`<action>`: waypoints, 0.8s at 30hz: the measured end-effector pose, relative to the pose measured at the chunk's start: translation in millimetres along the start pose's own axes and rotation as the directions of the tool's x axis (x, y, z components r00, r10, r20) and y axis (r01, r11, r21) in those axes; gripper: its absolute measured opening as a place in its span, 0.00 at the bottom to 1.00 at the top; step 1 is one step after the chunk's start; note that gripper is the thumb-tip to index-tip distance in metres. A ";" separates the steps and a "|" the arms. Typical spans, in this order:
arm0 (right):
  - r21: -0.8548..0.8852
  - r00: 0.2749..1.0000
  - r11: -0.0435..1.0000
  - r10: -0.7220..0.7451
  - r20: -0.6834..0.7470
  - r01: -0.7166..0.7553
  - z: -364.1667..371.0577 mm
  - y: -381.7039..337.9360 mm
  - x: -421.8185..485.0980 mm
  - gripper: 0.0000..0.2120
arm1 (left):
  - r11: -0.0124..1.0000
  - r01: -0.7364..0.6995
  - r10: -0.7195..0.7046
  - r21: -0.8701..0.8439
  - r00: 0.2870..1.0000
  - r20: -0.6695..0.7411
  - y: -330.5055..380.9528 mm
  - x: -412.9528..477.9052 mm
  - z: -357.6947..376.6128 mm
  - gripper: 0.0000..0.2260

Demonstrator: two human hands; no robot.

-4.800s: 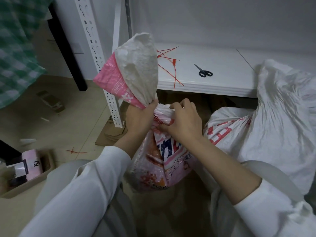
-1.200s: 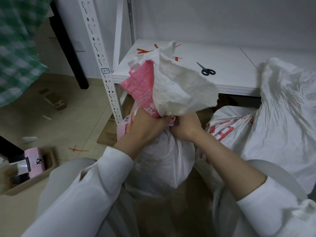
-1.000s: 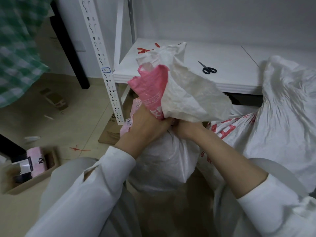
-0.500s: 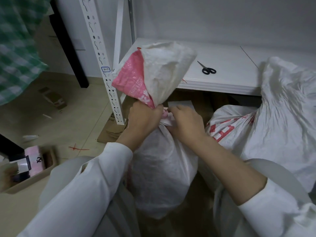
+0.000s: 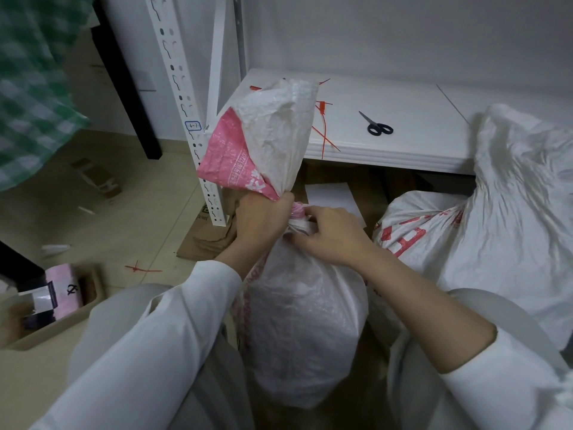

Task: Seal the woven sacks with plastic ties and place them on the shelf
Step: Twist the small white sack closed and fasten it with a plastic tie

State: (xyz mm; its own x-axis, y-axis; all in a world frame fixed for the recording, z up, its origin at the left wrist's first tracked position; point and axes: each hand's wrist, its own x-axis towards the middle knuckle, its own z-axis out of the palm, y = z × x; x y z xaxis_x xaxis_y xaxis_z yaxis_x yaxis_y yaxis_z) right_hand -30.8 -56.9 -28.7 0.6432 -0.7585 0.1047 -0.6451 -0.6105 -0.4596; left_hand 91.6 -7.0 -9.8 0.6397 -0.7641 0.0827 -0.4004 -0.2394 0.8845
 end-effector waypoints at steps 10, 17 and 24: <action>-0.186 0.999 0.982 0.040 -0.025 -0.044 7.3 3.0 0.0 0.22 | 0.998 -0.046 0.045 -0.053 0.999 -0.017 4.7 -7.8 6.2 0.17; -0.206 0.996 0.978 0.009 -0.092 -0.028 4.8 6.8 3.9 0.19 | 0.989 -0.014 0.015 -0.150 1.000 0.008 3.2 -10.6 12.4 0.10; -0.192 0.997 0.981 0.029 -0.073 -0.042 1.3 9.7 4.5 0.20 | 0.986 -0.108 0.111 -0.124 0.994 0.011 0.2 -17.2 18.9 0.24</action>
State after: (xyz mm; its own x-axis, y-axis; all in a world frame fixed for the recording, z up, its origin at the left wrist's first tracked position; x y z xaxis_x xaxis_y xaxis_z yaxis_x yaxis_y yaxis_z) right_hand -33.7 -65.9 -33.8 0.5924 -0.7905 0.1558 -0.7389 -0.6101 -0.2860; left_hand 68.2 -5.3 -19.8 0.5840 -0.7927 0.1748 -0.3826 -0.0789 0.9206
